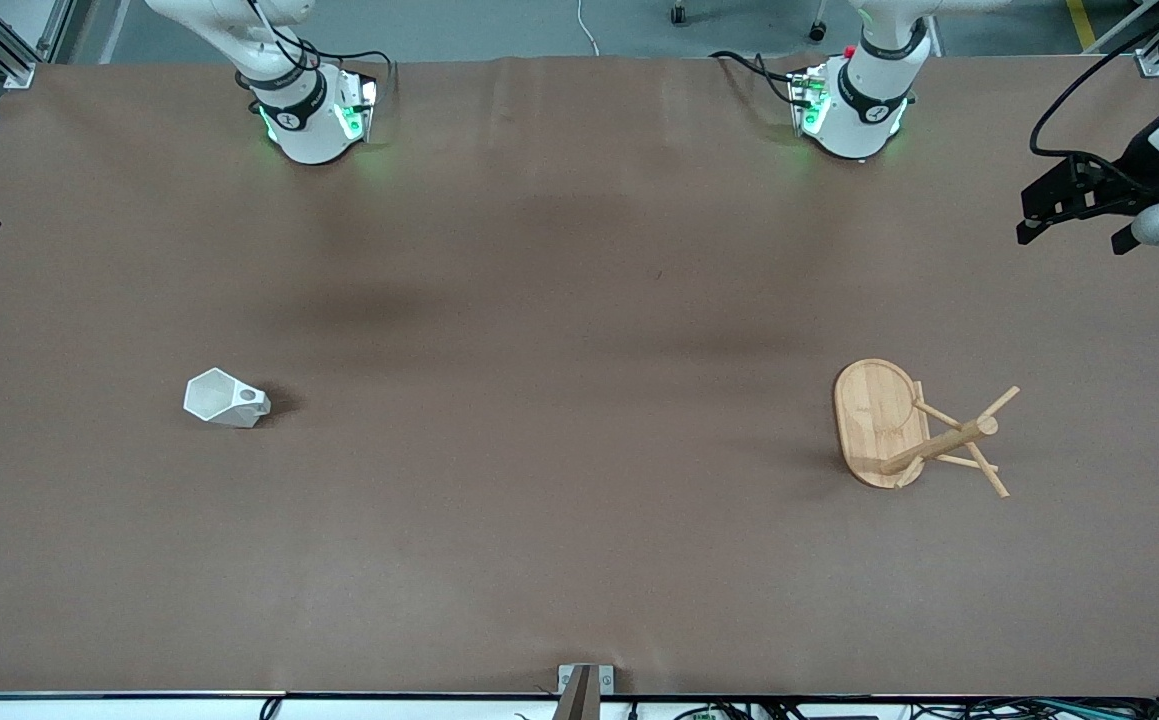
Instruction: Hang cup on rack
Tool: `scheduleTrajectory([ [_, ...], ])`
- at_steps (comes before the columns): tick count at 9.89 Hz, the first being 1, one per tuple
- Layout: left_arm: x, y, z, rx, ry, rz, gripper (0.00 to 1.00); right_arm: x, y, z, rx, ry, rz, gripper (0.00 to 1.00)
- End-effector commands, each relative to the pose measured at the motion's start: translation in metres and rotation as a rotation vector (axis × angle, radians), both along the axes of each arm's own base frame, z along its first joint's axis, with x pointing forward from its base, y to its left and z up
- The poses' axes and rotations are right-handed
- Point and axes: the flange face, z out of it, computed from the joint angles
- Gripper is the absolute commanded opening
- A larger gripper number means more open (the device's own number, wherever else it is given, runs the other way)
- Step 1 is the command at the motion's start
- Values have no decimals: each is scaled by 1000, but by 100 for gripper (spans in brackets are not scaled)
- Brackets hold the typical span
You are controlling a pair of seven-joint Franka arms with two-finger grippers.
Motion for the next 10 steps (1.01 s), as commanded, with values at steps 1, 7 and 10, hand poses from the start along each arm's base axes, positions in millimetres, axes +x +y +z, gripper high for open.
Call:
scheduleTrajectory([
  [1,5,3,-15,19,52,7,100,0,-1,2,-21,3,1,100],
  [7,8,7,-12,7,48,6,100,1,-4,1,-19,4,-3,100],
  [10,8,20,-17,5,71,23,100,17,-5,-36,-16,36,-4,100],
])
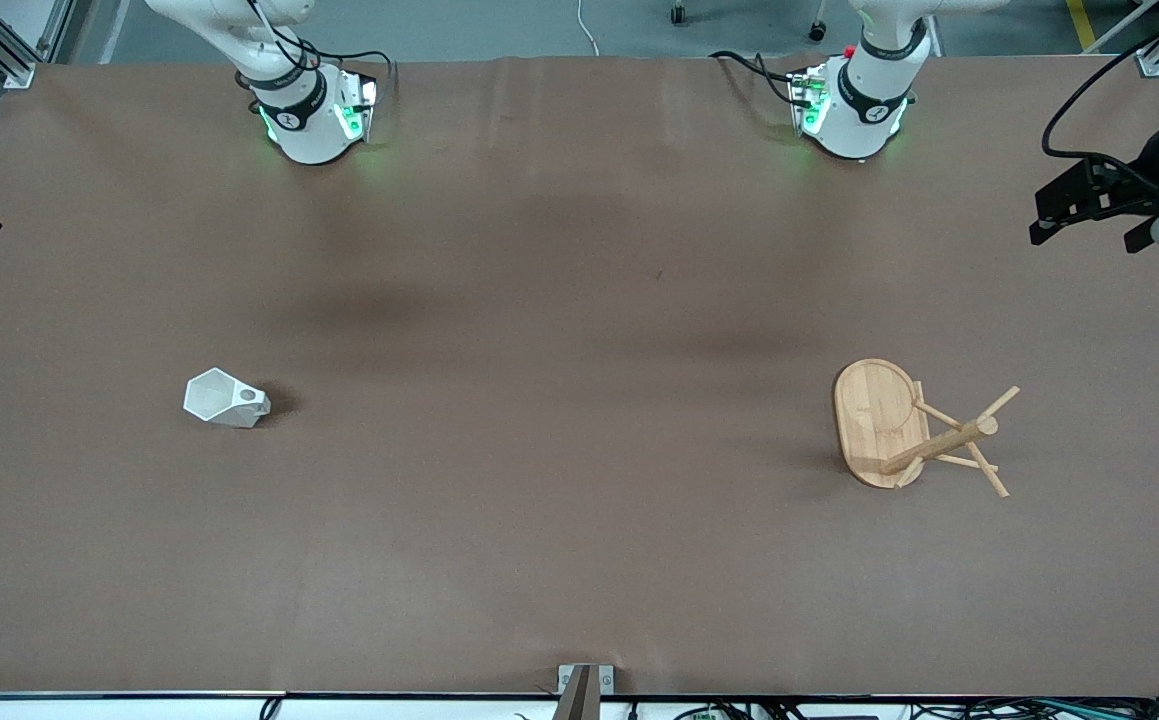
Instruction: Hang cup on rack
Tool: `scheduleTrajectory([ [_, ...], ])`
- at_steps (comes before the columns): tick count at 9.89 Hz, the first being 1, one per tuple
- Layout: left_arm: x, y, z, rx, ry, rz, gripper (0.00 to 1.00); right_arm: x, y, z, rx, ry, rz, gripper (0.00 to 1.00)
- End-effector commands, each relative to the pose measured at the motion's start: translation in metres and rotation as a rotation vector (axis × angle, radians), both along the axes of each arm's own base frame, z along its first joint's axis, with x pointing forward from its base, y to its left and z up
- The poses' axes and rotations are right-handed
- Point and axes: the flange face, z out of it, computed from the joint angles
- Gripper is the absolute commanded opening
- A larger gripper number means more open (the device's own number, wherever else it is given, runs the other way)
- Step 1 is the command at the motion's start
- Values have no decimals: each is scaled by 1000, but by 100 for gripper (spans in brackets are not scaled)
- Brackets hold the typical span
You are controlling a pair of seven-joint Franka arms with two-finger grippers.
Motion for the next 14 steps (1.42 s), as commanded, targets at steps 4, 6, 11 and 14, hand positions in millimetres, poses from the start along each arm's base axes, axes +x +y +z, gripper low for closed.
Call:
scheduleTrajectory([
  [4,4,-11,-15,-12,53,-28,100,45,-11,-187,-3,51,1,100],
  [6,4,-12,-15,-15,53,-30,100,50,-20,-264,-2,55,30,100],
  [11,4,-12,-16,-15,58,-30,100,48,-46,-394,64,18,143,100],
  [14,4,-12,-16,-15,56,-30,100,42,-35,-419,55,1,154,99],
])
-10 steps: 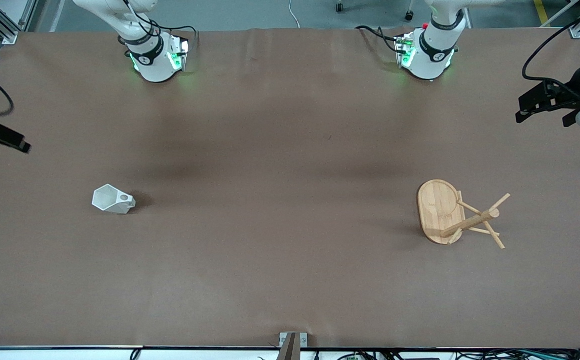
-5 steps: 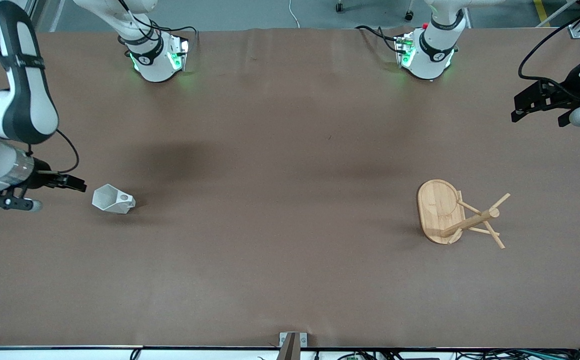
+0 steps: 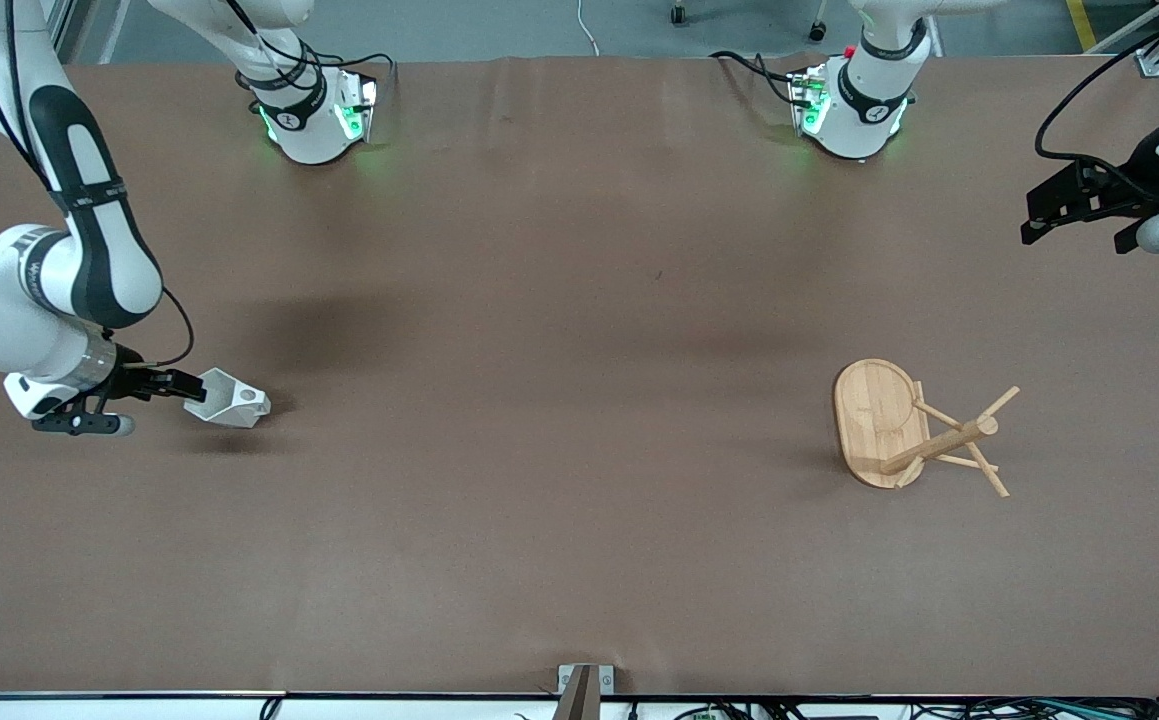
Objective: Hang cup on rack
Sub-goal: 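Reach the right gripper down to the white cup and grasp it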
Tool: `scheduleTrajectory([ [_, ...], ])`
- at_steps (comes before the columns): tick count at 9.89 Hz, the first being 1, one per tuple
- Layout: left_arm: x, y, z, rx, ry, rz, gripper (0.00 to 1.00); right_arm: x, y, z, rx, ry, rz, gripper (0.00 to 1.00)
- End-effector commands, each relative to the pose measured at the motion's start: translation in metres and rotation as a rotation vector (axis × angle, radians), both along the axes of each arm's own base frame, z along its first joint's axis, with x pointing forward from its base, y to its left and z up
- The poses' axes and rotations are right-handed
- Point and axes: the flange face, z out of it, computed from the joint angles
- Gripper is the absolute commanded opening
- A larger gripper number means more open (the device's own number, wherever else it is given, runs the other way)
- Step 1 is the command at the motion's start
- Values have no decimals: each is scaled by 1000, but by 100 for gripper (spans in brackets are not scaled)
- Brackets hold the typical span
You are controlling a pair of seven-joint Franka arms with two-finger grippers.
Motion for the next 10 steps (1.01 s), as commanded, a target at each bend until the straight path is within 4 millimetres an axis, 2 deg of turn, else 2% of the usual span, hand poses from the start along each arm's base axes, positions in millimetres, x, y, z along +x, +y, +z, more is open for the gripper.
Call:
scheduleTrajectory([
  [1,4,-1,-13,-10,43,-10,100,-4,12,-6,8,-18,26,95],
  [2,4,-1,-14,-10,45,-10,100,-6,15,-9,10,-10,31,87],
  [3,4,-1,-14,-10,45,-10,100,-6,15,-9,10,-13,51,72],
  [4,4,-1,-14,-10,45,-10,100,-6,16,-10,10,-13,54,62],
  [9,4,-1,-14,-10,46,-10,100,-6,16,-19,9,-8,73,21],
  [10,4,-1,-14,-10,46,-10,100,-6,16,-23,9,-8,68,6],
])
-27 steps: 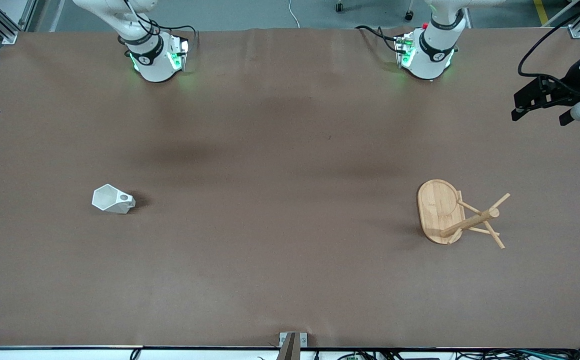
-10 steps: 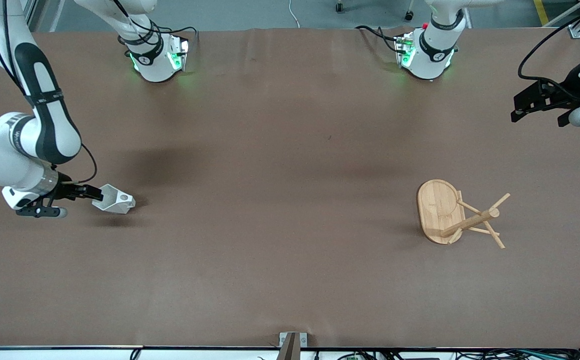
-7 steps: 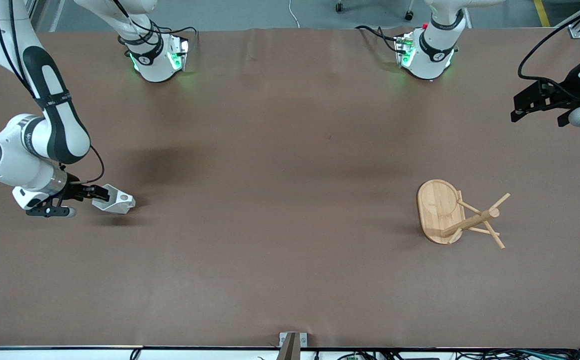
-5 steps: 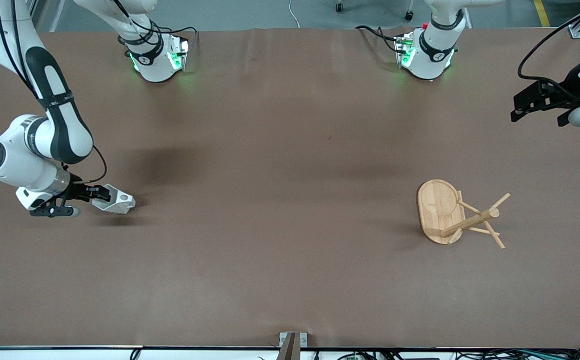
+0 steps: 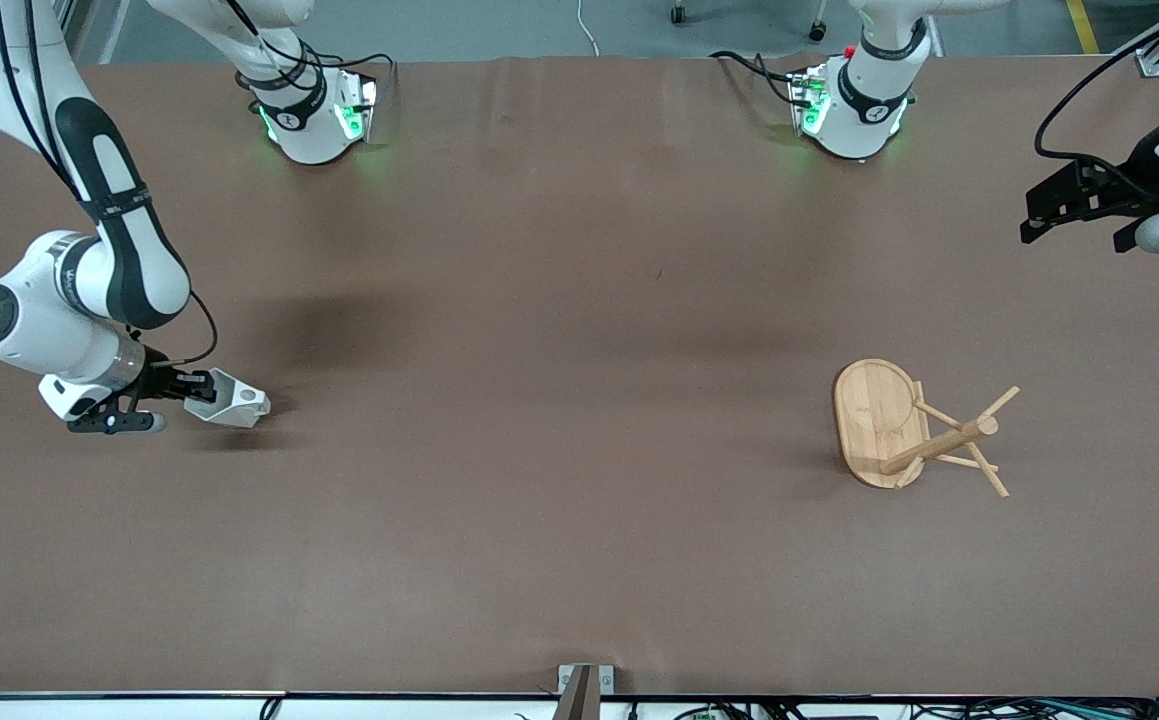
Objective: Hang cup on rack
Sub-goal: 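Reach the right gripper down to the white cup and grasp it, then lift the white cup with the right gripper toward the table middle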
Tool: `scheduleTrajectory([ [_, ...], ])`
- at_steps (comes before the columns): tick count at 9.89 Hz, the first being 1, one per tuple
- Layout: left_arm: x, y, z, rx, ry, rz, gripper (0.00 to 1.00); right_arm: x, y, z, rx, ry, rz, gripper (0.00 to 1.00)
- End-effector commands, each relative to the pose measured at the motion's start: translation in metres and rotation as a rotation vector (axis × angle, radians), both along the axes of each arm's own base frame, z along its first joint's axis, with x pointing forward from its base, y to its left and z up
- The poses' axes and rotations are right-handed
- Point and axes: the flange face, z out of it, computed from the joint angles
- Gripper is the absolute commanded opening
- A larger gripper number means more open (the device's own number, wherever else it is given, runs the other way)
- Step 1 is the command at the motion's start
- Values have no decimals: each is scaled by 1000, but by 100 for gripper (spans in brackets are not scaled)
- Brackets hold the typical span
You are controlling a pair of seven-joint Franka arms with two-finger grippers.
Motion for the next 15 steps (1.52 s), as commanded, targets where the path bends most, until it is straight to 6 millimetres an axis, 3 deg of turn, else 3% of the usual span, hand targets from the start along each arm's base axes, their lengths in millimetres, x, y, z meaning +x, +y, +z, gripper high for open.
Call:
scheduleTrajectory([
  [1,4,-1,-13,-10,41,-10,100,-1,1,-4,16,-13,-7,1],
  [4,4,-1,-13,-10,39,-10,100,-1,2,4,27,8,-5,1],
  [7,4,-1,-13,-10,39,-10,100,29,8,99,91,125,20,1],
  [9,4,-1,-13,-10,42,-10,100,42,24,157,193,149,-30,1],
  [11,4,-4,-12,-10,39,-14,100,48,78,193,294,134,-78,2],
  [14,4,-11,-15,-7,45,-39,100,50,147,207,484,157,-154,1],
  [15,2,-31,-15,2,44,-70,100,50,162,207,584,166,-176,1],
])
